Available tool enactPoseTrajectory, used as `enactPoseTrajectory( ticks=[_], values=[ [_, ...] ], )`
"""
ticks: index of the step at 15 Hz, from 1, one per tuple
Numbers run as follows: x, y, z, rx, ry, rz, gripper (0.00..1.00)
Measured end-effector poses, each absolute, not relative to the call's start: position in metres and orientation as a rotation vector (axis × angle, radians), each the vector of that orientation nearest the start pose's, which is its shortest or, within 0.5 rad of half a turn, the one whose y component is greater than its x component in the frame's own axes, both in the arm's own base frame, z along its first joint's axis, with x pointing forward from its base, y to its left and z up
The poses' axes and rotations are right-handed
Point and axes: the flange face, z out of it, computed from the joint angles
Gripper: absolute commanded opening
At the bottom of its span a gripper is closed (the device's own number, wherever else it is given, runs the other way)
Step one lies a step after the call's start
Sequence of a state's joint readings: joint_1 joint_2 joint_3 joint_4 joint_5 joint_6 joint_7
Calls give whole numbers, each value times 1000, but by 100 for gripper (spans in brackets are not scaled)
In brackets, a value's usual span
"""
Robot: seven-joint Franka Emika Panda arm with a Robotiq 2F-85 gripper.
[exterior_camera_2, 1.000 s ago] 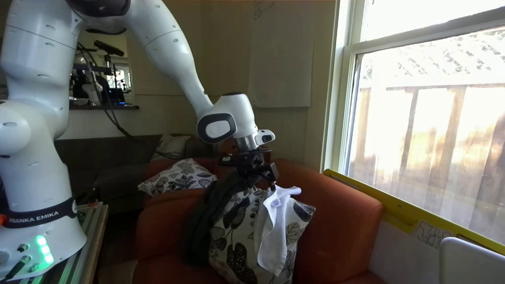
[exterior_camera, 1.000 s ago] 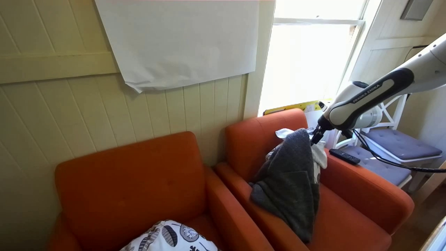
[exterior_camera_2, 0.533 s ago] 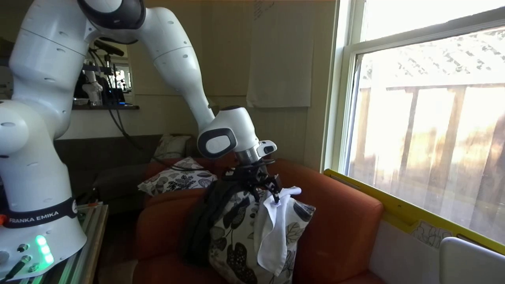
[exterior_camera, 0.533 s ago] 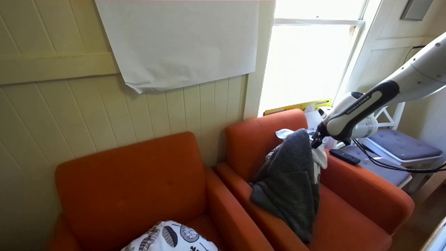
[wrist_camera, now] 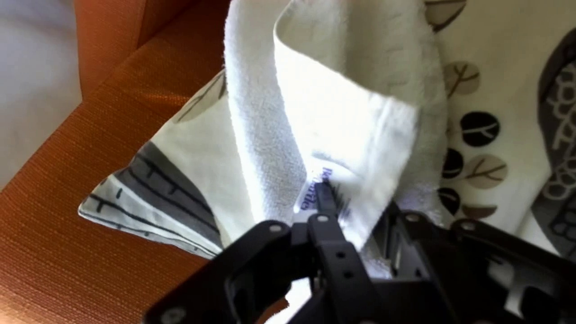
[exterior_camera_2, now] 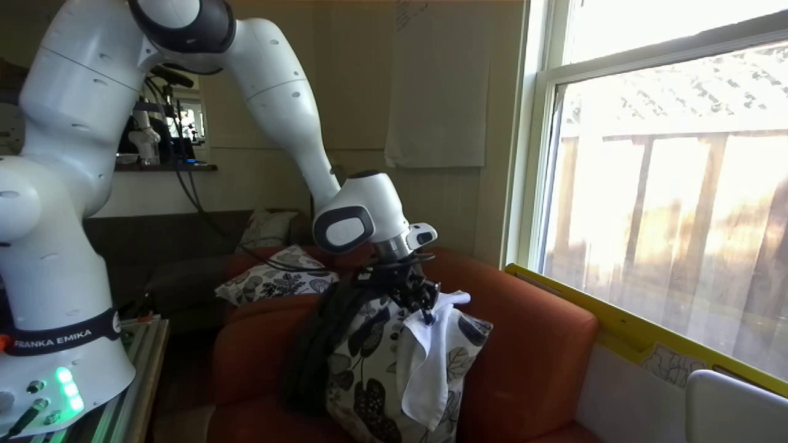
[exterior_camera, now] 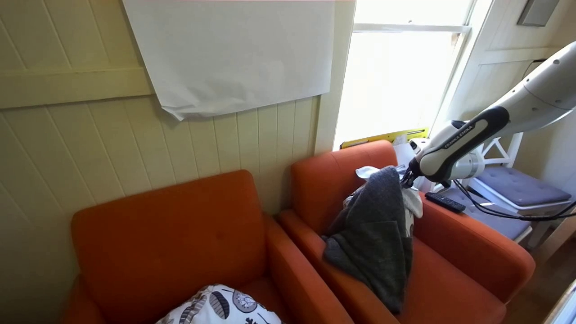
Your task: Use the towel to clean the window
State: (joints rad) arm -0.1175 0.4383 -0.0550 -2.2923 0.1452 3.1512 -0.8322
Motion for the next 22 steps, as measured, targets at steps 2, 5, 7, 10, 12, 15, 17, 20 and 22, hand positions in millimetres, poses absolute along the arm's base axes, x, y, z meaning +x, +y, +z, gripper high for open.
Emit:
enactPoseTrajectory(
  ticks=[2,5,7,10,12,15,17,20,22],
  values=[
    [551,-110,204,-3162,-839,-627,0],
    [554,-112,209,-3158,-722,-641,2],
    [561,-117,228,-3145,-564,-656,2],
    [574,-135,298,-3110,-340,-750,2],
    [581,-145,356,-3078,-203,-860,2],
    [596,-155,440,-3007,-12,-1042,2],
    [611,-154,486,-2940,104,-1172,7],
    [634,-145,518,-2858,193,-1287,7],
    [641,-146,514,-2852,207,-1290,7]
  ],
)
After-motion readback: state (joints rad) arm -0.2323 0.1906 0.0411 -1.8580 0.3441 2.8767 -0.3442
